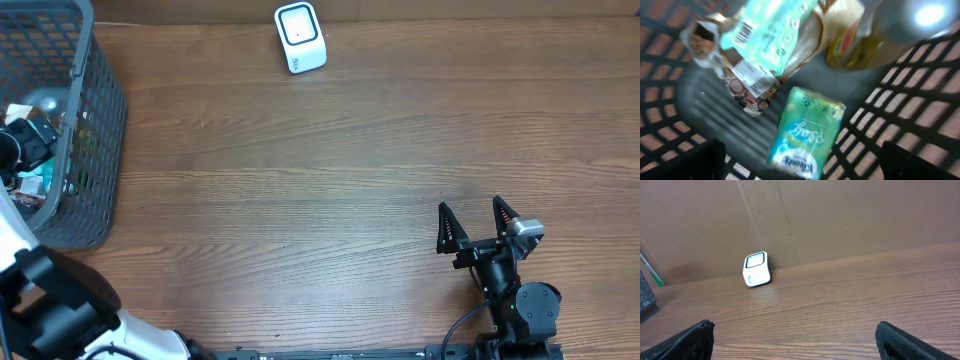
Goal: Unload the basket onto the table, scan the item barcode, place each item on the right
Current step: 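Lower the left gripper into the basket and grasp the green-lidded jar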
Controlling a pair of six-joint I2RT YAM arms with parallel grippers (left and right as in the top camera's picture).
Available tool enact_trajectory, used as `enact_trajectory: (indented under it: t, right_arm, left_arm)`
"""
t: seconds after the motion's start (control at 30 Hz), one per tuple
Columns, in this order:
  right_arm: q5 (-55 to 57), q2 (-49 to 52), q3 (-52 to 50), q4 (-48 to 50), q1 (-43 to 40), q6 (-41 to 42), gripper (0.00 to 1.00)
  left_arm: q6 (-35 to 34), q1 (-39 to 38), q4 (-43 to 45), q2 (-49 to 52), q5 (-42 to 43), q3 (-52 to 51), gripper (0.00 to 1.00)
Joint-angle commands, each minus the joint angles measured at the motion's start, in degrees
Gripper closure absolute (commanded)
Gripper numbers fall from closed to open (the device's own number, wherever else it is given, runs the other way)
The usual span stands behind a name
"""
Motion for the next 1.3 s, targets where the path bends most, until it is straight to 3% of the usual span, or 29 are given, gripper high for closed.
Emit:
enact_trajectory:
  t: [0.0,0.67,0.87,1.07,1.27]
  right_arm:
    - [0.72,-0.46,-0.59,0.24,-0.26,0.15,0.00]
    - [0.72,-0.46,-0.59,0.26,-0.26,0.15,0.00]
    - [0.72,-0.46,-0.59,0.24,-0.26,0.15,0.00]
    - [0.72,-0.46,-0.59,0.24,-0.26,0.15,0.00]
    - [0.72,-0.46,-0.59,0.24,-0.26,0.15,0.00]
  left_arm:
    - [4.57,0.20,-0.61,3.50,1.07,1.05,0.00]
    - [7.74,0.17,-1.42,14.84,4.22,0.96,0.01]
    - [7.69,0.13,-1.44,15.19,4.26,0.92,0.13]
    - [7.69,0.13,-1.70,15.19,4.26,0.92,0.37]
    - [7.02,0.20,-2.27,14.93,4.24,1.53,0.44]
